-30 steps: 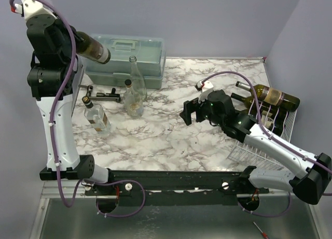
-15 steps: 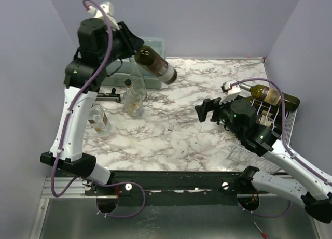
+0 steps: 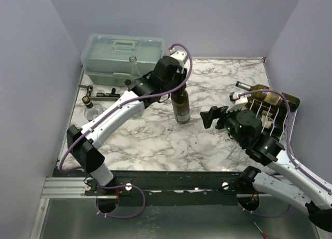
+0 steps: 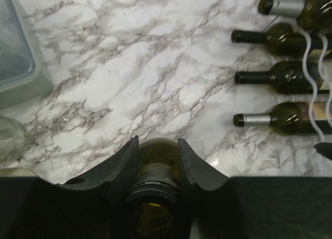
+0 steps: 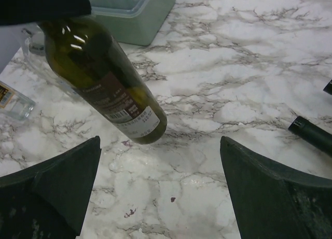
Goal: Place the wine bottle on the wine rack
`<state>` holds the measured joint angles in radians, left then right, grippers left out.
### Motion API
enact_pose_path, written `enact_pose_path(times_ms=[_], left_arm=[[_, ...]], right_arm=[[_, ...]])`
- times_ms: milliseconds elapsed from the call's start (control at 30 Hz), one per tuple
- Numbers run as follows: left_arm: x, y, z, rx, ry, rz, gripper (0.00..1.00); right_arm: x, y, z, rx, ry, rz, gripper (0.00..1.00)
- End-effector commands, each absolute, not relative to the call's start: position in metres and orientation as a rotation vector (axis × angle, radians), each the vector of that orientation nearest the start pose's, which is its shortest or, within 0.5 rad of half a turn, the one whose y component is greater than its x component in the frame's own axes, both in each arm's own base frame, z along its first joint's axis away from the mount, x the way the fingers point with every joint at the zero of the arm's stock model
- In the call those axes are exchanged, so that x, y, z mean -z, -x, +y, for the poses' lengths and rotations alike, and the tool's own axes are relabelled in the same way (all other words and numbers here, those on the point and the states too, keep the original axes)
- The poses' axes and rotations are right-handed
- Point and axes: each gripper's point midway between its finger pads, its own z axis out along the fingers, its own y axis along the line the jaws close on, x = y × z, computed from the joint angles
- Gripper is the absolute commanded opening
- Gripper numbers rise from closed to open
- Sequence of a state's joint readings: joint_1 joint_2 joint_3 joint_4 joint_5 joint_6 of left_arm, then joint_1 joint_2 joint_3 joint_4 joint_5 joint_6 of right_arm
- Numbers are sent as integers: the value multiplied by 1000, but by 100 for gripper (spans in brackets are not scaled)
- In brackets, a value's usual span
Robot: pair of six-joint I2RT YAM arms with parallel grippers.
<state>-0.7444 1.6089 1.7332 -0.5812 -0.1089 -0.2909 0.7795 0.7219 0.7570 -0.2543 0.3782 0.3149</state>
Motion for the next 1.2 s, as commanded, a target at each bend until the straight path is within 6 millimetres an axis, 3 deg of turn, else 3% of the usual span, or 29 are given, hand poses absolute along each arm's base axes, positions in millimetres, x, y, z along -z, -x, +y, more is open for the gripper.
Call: enact_pose_path(times_ms=[0, 233, 400, 567, 633, 967, 1067, 1167], left_arm=[[-320, -364, -314, 414, -377, 1909, 0], [-286, -351, -317, 325, -385, 1865, 0], [-277, -335, -328, 258, -481, 1841, 0], [-281, -327, -331, 292, -474, 1839, 55], [-282, -326, -332, 300, -479, 1839, 66], [-287, -318, -339, 361, -494, 1878, 90], [-297, -314, -340, 393, -495, 1875, 99], [-313, -310, -338, 424, -483, 1858, 99]], right_arm=[[-254, -241, 177, -520, 134, 1802, 100], [-230, -240, 194, -559, 197, 1856, 100], [-217, -241, 203, -597, 205, 1868, 100], [-214, -238, 215, -647, 261, 1851, 100], [-215, -239, 218, -653, 281, 1849, 100], [-222, -245, 227, -643, 314, 1864, 100], [-223, -244, 227, -647, 317, 1857, 100], [-223, -244, 227, -647, 326, 1855, 100]])
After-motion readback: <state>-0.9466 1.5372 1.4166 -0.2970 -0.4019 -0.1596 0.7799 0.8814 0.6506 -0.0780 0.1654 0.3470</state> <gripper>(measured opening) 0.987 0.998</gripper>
